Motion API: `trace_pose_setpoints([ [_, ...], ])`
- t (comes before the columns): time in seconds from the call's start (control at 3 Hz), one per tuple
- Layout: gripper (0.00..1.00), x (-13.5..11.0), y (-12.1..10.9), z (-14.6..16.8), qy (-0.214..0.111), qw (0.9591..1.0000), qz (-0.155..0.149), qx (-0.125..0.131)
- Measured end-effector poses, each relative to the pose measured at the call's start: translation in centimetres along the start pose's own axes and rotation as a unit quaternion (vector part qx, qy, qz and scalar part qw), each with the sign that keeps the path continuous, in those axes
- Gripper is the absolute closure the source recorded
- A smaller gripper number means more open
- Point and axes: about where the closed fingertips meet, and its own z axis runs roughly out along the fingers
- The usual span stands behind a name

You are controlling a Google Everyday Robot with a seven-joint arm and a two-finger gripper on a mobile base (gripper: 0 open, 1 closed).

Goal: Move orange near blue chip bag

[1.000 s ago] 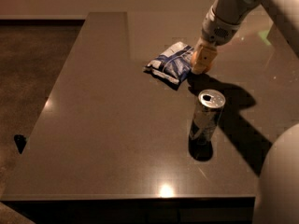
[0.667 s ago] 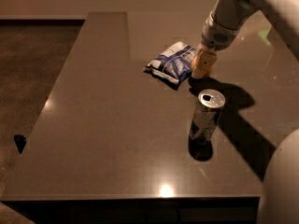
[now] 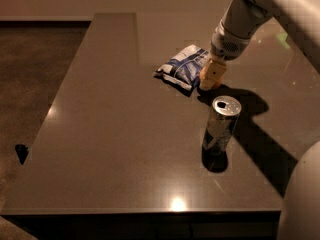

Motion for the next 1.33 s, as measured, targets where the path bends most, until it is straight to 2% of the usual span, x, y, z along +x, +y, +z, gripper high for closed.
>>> trace_pose_setpoints([
  [0.33, 0.04, 0.1, 0.1, 0.3, -0.003, 1.0, 0.006, -0.005],
  [0.67, 0.0, 0.4, -0.1, 0.0, -0.008, 0.9999, 0.014, -0.005],
  [1.0, 0.0, 0.4, -0.2, -3.2, -0.025, 0.9997, 0.004, -0.006],
  [1.33, 0.0, 0.3, -0.2, -3.4, -0.025, 0.9997, 0.003, -0.005],
])
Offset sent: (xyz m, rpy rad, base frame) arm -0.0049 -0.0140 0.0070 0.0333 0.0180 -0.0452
